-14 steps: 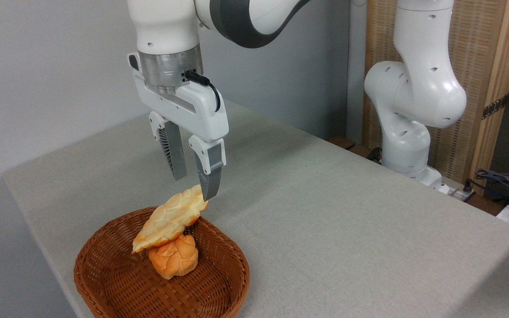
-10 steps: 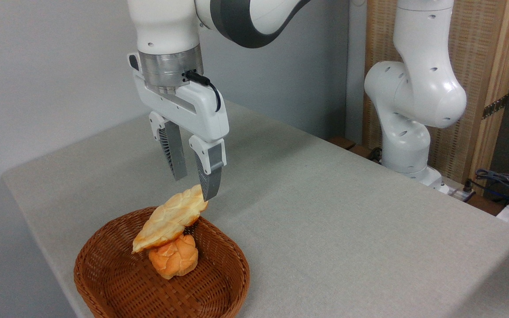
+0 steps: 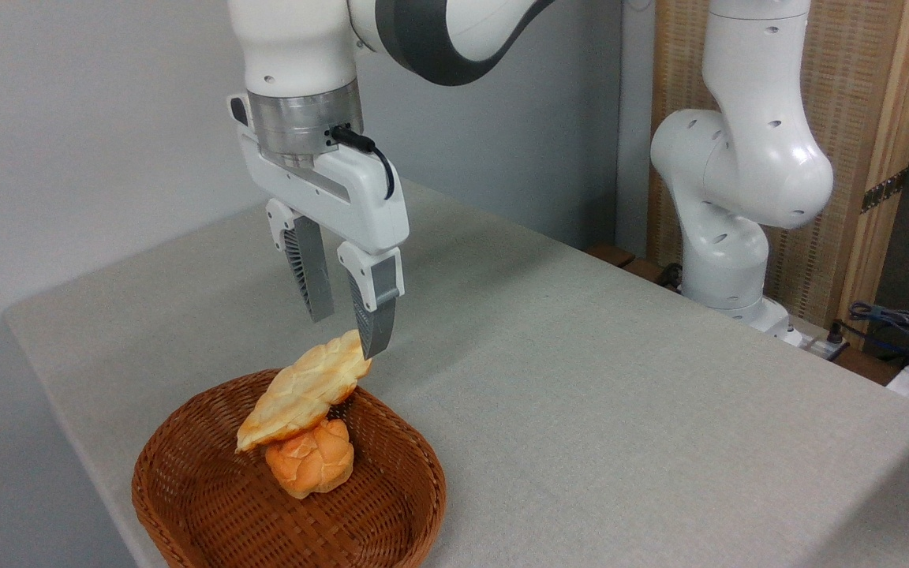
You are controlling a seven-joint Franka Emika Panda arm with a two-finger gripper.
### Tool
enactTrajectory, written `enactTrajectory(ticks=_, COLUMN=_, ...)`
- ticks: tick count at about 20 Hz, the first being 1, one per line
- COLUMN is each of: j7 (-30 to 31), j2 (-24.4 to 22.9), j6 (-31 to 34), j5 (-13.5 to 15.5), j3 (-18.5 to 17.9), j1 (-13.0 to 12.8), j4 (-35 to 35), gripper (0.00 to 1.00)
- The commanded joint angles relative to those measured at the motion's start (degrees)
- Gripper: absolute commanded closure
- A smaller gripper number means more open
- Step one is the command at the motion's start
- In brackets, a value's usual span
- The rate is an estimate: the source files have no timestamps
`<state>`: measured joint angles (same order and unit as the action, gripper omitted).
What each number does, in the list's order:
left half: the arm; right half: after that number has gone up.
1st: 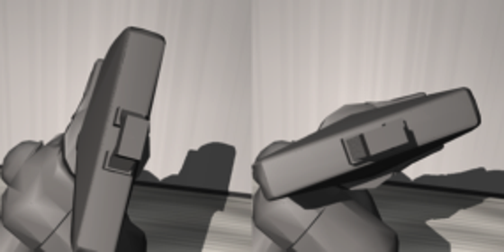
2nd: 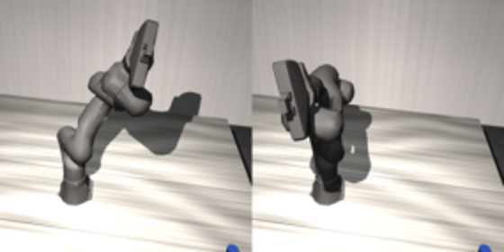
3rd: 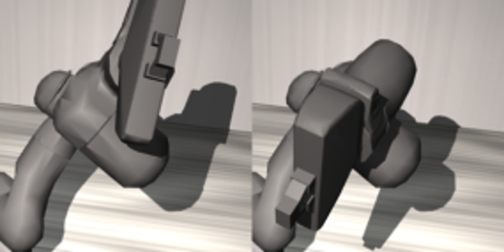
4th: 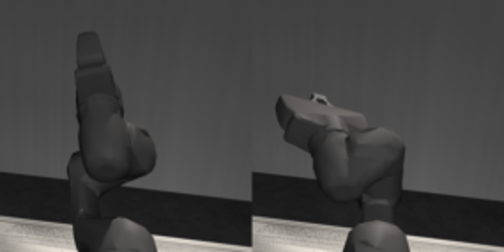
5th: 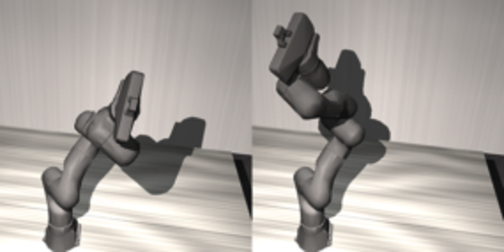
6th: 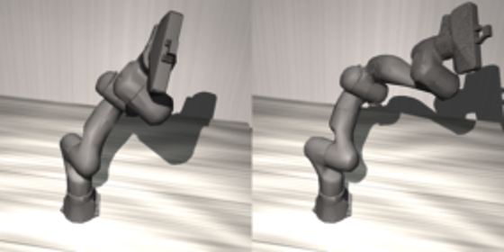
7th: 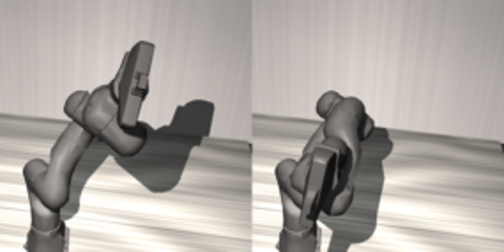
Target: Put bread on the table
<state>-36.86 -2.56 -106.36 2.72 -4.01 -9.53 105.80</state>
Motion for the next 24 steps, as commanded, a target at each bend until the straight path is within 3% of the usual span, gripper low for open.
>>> enactTrajectory(ticks=1, j7=0.12, j2=-0.16, j6=0.45, j5=0.79, j3=0.14, j1=0.13, j4=-0.51, gripper=0.0)
enactTrajectory(ticks=24, j7=0.12, j2=1.5, j6=-4.63, j5=0.36, j3=1.81, j1=-0.23, j4=-0.16, gripper=0.0)
